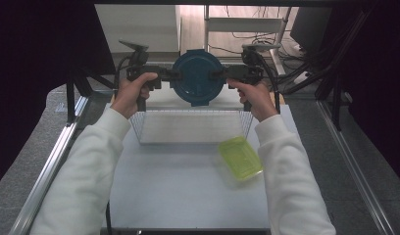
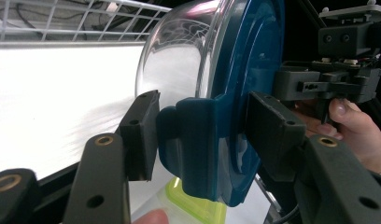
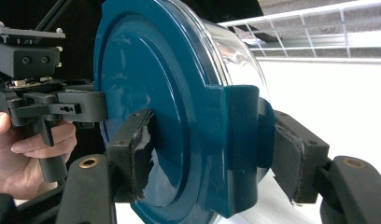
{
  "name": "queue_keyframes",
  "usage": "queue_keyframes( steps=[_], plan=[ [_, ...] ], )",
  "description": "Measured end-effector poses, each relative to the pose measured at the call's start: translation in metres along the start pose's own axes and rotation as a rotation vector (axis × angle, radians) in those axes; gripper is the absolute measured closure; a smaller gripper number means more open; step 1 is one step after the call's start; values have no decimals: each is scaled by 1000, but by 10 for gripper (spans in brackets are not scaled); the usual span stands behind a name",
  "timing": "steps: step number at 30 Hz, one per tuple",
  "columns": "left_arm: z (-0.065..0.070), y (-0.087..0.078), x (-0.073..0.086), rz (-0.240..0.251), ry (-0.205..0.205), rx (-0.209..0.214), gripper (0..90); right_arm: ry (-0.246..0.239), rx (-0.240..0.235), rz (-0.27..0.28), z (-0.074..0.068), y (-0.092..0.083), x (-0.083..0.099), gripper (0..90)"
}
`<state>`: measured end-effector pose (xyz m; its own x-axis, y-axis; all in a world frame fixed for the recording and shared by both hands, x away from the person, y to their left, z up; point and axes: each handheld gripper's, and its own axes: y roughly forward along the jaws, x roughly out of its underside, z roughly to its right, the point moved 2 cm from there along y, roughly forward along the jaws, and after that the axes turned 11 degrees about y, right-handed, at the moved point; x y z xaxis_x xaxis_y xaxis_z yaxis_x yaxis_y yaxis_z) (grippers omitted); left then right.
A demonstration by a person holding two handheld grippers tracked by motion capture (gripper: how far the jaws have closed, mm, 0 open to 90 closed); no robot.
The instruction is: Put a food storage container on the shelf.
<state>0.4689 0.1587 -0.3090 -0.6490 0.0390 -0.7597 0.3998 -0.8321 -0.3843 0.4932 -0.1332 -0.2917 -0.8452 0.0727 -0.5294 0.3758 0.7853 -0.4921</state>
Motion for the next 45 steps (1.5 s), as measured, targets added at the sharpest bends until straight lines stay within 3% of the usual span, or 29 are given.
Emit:
queue_keyframes(
  steps=[8, 14, 26, 31, 37, 40, 45],
  plan=[
    [-12, 7, 4, -15, -47, 3, 458, 59, 13, -16, 9, 9, 0, 353],
    [-21, 11, 3, 15, -91, 20, 457, 107, 26, -4, 13, 14, -3, 350],
    [-41, 24, 2, 41, -212, 40, 435, 247, 19, -17, 31, 27, -12, 323],
    [-50, 29, 4, 47, -255, 62, 423, 276, 12, -18, 36, 29, -12, 317],
    [-49, 28, 6, 61, -248, 59, 424, 279, 8, -12, 37, 30, -11, 312],
    [-47, 30, 6, 61, -227, 45, 394, 259, 19, 22, 35, 30, -10, 289],
    [-40, 27, 8, 83, -167, -30, 206, 168, 90, 86, 25, 27, -5, 78]
  ],
)
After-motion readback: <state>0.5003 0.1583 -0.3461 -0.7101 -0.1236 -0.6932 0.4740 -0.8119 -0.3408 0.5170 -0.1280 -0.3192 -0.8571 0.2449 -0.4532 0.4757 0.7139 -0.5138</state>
